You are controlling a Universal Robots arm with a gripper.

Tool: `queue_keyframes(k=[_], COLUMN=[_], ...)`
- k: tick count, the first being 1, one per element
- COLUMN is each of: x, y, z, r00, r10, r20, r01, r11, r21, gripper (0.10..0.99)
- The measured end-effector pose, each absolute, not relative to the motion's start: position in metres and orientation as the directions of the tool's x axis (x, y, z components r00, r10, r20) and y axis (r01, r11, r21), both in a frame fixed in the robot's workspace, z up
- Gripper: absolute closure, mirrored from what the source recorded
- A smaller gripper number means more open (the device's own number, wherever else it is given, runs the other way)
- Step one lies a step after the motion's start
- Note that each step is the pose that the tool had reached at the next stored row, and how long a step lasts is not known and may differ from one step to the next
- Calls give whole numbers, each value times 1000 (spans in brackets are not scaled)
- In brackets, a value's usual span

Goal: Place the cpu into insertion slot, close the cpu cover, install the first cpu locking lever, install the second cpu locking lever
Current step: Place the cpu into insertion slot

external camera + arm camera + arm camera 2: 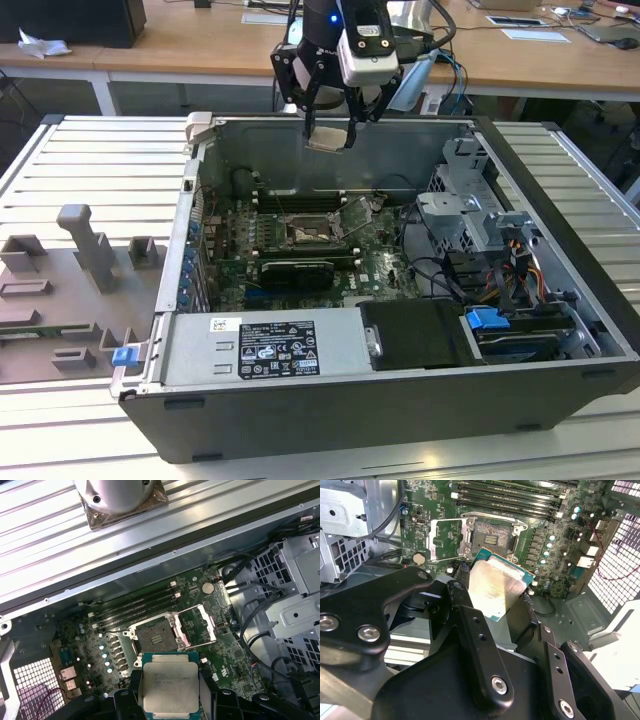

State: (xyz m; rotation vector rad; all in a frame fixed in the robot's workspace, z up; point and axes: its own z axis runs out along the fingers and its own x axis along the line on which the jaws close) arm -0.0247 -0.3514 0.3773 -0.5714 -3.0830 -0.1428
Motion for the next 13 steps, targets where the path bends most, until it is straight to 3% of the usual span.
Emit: queue_keyframes(k=[13], x=[-25], y=[-351], z=[377], r00=[-926], r10=[376], r20=[19], r01=[376], r11=[922], r21=[89], gripper=[549])
